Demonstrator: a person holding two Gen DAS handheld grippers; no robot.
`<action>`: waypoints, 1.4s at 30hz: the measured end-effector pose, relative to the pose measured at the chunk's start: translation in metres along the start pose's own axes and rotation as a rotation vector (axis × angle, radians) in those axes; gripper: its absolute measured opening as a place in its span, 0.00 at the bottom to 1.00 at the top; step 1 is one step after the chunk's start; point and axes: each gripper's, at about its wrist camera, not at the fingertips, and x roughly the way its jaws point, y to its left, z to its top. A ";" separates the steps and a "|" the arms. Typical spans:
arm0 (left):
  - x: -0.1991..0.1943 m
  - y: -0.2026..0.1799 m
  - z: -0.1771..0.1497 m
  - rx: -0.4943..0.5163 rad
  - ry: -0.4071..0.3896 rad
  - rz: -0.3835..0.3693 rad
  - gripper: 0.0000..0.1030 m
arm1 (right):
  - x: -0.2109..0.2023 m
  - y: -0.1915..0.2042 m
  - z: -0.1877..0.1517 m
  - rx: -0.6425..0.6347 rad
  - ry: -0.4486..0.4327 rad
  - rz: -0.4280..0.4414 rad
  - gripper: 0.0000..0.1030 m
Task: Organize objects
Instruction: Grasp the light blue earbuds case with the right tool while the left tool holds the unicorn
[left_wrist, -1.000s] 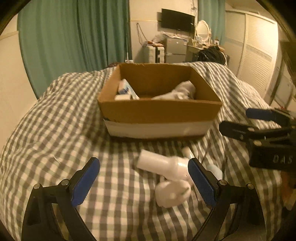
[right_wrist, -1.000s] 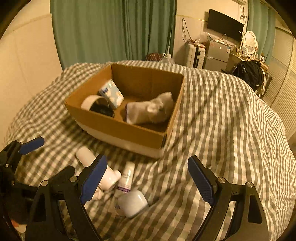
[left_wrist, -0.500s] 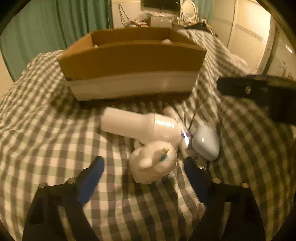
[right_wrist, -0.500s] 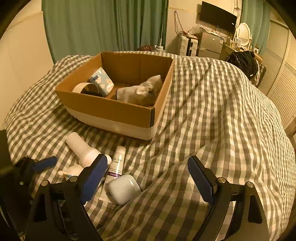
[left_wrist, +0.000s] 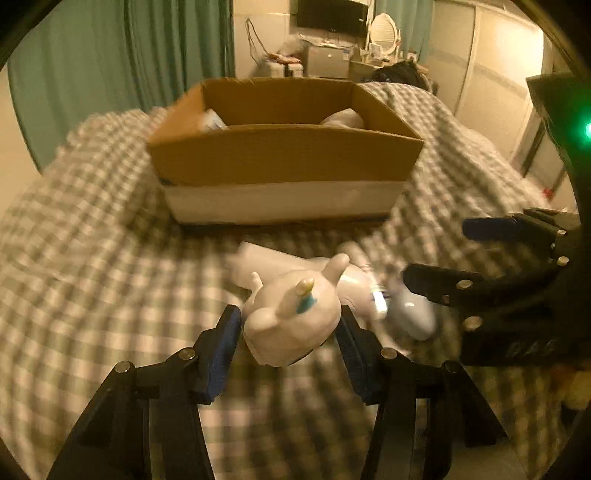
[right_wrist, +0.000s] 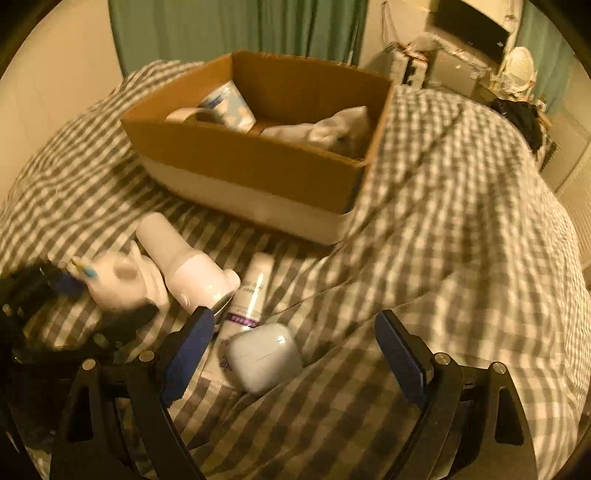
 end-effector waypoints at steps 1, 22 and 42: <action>-0.003 0.003 0.001 -0.006 -0.011 0.015 0.52 | 0.003 0.000 0.000 0.003 0.014 0.011 0.86; -0.010 0.048 0.003 -0.099 -0.016 0.032 0.52 | 0.069 0.040 -0.008 -0.135 0.240 0.025 0.61; -0.021 0.051 -0.002 -0.087 -0.015 0.050 0.52 | 0.028 0.055 -0.013 -0.104 0.098 0.066 0.16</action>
